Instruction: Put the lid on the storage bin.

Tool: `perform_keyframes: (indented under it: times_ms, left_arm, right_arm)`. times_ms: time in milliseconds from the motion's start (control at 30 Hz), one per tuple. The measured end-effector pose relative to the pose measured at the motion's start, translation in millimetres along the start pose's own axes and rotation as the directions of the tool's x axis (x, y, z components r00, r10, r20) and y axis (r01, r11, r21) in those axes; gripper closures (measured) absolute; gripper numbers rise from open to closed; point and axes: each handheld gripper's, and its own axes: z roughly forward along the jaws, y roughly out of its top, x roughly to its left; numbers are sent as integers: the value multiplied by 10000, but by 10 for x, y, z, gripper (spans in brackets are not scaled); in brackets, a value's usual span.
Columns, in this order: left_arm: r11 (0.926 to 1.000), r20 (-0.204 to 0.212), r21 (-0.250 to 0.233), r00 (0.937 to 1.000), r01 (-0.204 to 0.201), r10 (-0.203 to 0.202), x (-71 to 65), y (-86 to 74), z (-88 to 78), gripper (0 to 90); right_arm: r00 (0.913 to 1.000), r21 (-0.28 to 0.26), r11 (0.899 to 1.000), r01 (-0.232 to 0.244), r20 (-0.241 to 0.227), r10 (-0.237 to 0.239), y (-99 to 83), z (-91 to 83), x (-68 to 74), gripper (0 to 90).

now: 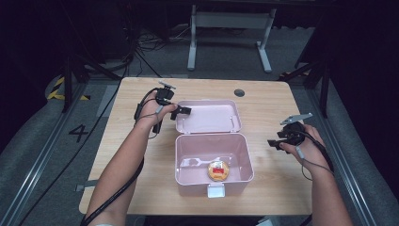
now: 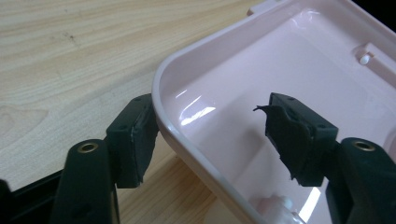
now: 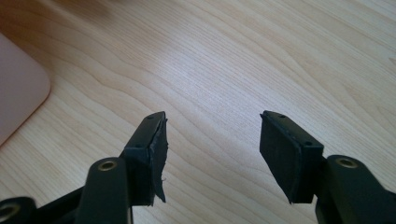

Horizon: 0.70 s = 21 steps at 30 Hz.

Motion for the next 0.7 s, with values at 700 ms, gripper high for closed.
perform_keyframes:
  times_ms: [700]
  left_arm:
    - [9870,-76,-1198,9941,1069,-1086,-26,118,-219,693]
  right_arm:
    - [10000,20,10000,93,30,-93,-9,3,19,419]
